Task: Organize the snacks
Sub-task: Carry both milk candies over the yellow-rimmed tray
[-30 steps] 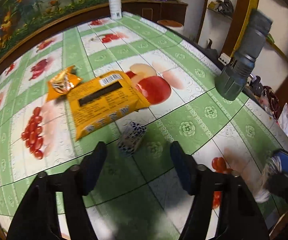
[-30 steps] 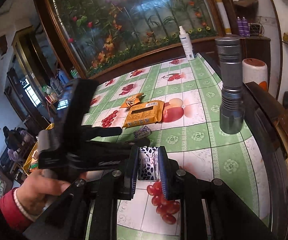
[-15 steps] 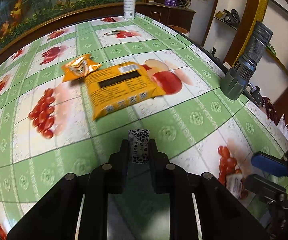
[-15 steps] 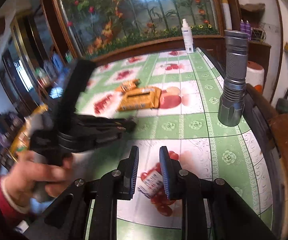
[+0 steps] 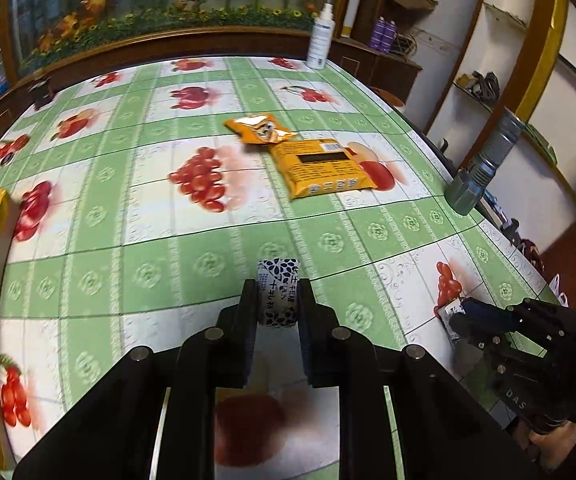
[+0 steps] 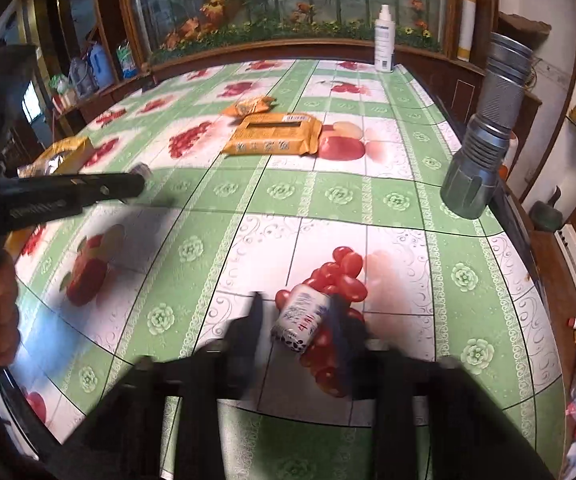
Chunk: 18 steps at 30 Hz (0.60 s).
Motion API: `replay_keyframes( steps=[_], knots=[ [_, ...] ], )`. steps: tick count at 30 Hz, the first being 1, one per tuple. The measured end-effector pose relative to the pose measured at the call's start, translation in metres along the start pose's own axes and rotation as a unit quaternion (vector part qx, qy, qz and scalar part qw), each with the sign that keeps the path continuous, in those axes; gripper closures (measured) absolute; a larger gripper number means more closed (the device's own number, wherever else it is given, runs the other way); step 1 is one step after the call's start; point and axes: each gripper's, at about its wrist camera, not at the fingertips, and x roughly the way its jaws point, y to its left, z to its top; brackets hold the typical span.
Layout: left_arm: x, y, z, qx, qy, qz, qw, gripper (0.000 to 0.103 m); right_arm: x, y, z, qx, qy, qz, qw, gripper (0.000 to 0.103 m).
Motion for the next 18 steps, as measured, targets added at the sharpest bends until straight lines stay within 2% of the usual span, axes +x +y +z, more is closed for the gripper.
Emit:
replay_keyframes(
  steps=[1, 2, 4, 10, 11, 13, 14, 16, 18],
  knots=[
    [-0.005, 0.006, -0.002, -0.007, -0.004, 0.001, 1.0000, 0.087, -0.001, 0.004, 0.000, -0.010, -0.002, -0.005, 1.000, 0.087],
    [-0.011, 0.011, -0.005, -0.013, -0.008, 0.004, 0.9999, 0.087, -0.003, 0.005, 0.000, -0.010, -0.005, 0.000, 1.000, 0.096],
    [-0.021, 0.020, -0.009, -0.022, -0.015, 0.012, 0.9996, 0.087, -0.004, 0.010, -0.001, -0.006, -0.010, 0.019, 1.000, 0.096],
    [-0.047, 0.044, -0.021, -0.042, -0.030, 0.024, 0.9983, 0.087, -0.010, 0.034, 0.006, -0.021, -0.030, 0.041, 0.999, 0.096],
    [-0.051, 0.047, -0.023, -0.045, -0.033, 0.025, 0.9981, 0.087, -0.009, 0.037, 0.008, -0.026, -0.027, 0.039, 0.999, 0.093],
    [-0.057, 0.051, -0.026, -0.049, -0.039, 0.027, 0.9977, 0.087, -0.004, 0.043, 0.008, -0.045, -0.017, 0.022, 0.999, 0.077],
    [-0.059, 0.053, -0.027, -0.052, -0.040, 0.028, 0.9975, 0.087, -0.003, 0.044, 0.007, -0.048, -0.014, 0.024, 0.998, 0.066],
    [-0.061, 0.056, -0.028, -0.056, -0.041, 0.025, 0.9973, 0.087, -0.001, 0.044, 0.004, -0.049, -0.006, 0.030, 0.998, 0.068],
    [-0.062, 0.058, -0.030, -0.057, -0.040, 0.024, 0.9973, 0.087, 0.000, 0.045, 0.001, -0.058, 0.000, 0.015, 0.998, 0.068]
  ],
)
